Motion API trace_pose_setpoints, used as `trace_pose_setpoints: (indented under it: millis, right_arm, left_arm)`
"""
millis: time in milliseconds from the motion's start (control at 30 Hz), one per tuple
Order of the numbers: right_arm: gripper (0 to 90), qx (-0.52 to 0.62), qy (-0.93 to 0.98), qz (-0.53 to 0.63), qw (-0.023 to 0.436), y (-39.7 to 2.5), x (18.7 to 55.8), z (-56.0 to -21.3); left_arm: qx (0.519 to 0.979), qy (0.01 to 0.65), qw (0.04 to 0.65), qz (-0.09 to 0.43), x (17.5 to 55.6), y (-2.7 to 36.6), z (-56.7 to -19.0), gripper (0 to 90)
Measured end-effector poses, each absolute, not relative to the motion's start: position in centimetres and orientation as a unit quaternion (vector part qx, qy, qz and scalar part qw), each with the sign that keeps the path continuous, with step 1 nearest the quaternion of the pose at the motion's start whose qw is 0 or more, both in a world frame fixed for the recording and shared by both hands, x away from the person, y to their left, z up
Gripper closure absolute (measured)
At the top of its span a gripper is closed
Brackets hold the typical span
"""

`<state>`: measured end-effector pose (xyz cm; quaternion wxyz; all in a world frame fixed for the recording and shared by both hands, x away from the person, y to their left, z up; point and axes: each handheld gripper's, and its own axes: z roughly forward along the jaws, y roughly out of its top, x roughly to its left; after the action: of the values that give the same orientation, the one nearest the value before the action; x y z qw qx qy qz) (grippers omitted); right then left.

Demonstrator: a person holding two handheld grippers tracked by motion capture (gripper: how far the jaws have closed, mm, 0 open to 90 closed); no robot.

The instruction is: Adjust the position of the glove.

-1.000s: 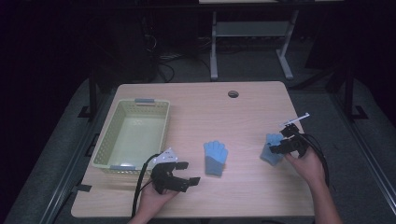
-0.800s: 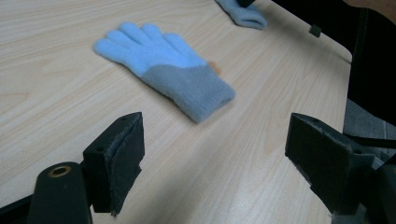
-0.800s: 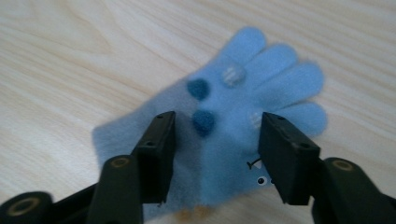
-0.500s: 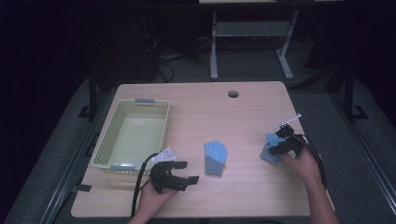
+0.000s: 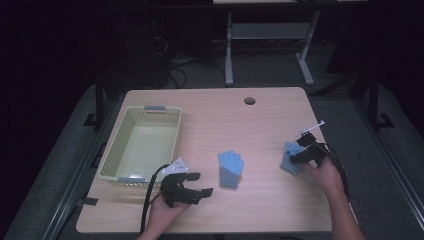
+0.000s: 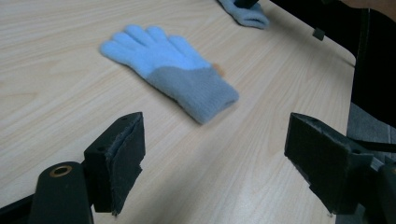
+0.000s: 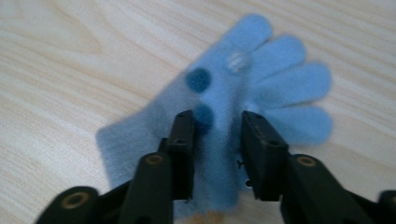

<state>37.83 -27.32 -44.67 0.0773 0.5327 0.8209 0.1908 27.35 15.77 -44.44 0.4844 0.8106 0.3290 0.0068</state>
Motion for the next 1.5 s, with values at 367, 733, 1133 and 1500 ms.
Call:
trace_pose_setpoints:
  millis: [367,733,1133,1500]
  right_arm:
    - [80.0,0.543,0.814,0.199,0.061,-27.6,37.8,-44.4]
    - [79.9,0.516,0.825,0.218,0.073,-27.0,36.3,-42.8]
    - [79.8,0.45,0.854,0.247,0.083,-23.1,35.2,-39.4]
    - [78.9,0.4,0.875,0.266,0.061,-18.5,34.8,-38.1]
  left_arm:
    - [0.807,0.332,0.488,0.004,27.2,15.7,-44.5,19.7]
    - [0.805,0.33,0.493,-0.001,27.1,15.8,-44.4,19.7]
    - [0.806,0.329,0.493,0.005,27.0,16.0,-44.3,19.7]
    - [0.805,0.33,0.493,0.005,27.0,16.0,-44.2,20.4]
